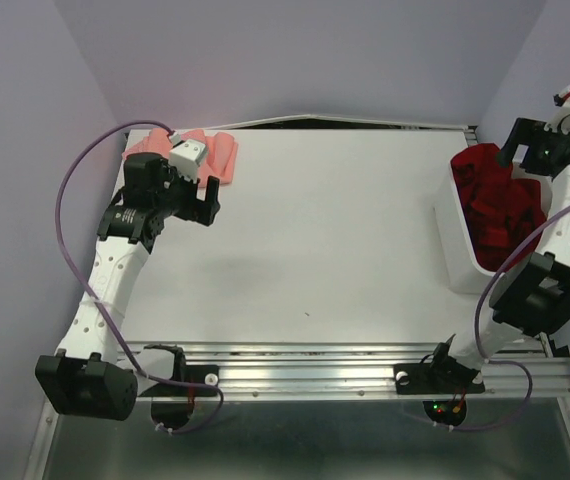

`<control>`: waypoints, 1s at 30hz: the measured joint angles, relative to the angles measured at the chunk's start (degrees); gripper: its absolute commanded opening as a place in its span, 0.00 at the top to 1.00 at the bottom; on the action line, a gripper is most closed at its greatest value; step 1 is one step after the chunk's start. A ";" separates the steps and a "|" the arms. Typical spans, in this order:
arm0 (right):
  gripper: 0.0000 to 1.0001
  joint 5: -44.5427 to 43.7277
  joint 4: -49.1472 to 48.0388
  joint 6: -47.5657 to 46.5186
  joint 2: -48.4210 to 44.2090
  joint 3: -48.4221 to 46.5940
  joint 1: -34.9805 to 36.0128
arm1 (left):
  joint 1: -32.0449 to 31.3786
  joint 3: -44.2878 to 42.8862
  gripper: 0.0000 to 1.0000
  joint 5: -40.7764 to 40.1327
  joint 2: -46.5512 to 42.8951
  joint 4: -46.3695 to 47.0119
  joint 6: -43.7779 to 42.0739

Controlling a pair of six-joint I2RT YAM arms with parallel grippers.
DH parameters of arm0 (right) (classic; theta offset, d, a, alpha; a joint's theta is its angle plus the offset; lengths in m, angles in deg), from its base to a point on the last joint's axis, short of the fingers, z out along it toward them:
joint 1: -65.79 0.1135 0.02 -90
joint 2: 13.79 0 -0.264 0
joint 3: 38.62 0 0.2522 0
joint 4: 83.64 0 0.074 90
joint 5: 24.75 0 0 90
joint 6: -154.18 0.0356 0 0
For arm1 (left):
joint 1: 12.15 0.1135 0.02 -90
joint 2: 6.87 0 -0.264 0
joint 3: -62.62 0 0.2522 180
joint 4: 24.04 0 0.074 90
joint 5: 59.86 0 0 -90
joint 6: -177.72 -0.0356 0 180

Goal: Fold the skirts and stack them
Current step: Grab the skirt from the pile

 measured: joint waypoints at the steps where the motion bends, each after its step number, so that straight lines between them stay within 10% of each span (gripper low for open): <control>1: 0.00 1.79 2.51 -1.18 0.85 -0.26 -0.11 | 0.02 1.68 0.01 -0.24 -0.81 -0.07 -0.04; 21: 0.04 7.69 -0.85 2.12 10.14 5.70 1.07 | 0.02 4.92 0.01 2.58 -2.67 5.66 1.60; 30: 0.64 -0.85 -5.64 -0.35 10.34 13.99 2.23 | 0.02 4.92 0.01 2.67 -0.98 5.70 2.05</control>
